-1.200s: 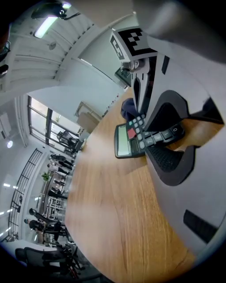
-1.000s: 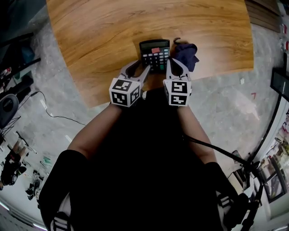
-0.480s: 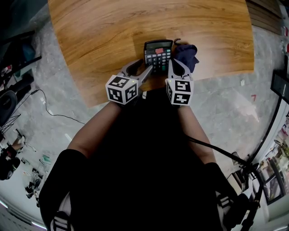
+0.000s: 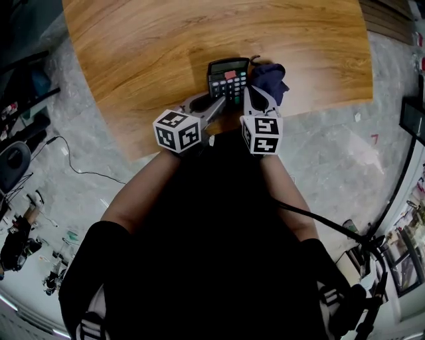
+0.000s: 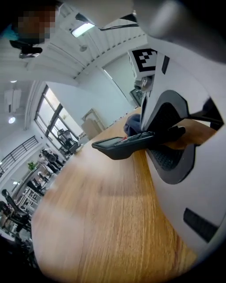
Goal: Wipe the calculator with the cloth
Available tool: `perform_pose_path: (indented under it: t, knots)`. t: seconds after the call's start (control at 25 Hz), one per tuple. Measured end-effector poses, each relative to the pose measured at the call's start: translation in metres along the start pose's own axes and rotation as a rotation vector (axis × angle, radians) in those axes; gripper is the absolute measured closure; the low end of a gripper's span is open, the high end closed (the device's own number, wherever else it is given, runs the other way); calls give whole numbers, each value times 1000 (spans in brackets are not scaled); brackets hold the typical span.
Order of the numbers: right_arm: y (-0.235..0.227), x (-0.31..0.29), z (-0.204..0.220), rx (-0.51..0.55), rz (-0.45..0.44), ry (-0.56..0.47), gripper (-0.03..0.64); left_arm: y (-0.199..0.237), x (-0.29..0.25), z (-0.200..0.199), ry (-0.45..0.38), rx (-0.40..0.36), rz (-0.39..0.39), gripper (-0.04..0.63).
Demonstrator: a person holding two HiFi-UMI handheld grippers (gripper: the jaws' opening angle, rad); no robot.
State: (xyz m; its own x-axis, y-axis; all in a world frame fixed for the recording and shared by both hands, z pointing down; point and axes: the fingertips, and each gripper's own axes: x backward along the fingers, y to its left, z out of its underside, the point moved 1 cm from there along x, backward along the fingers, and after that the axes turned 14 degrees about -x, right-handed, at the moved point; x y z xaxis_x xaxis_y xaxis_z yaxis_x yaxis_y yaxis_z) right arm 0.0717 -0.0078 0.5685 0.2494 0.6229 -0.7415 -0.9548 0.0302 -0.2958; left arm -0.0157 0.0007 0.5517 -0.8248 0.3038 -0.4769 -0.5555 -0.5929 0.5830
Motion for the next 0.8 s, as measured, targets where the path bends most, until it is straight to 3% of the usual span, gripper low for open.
perform_pose_path:
  t: [0.16, 0.32, 0.52, 0.76, 0.8]
  knots:
    - [-2, 4, -7, 25, 14, -16, 601, -2, 3, -9, -75, 72, 23, 511]
    - [0, 14, -22, 62, 28, -79, 601, -5, 5, -16, -104, 65, 39, 522]
    - [-8, 30, -38, 113, 105, -120, 600, -9, 9, -22, -123, 81, 55, 523]
    - [-25, 40, -46, 66, 131, -145, 594, -8, 10, -22, -127, 98, 65, 523]
    - [-26, 42, -46, 52, 122, -144, 564, -8, 10, -22, -127, 101, 65, 522]
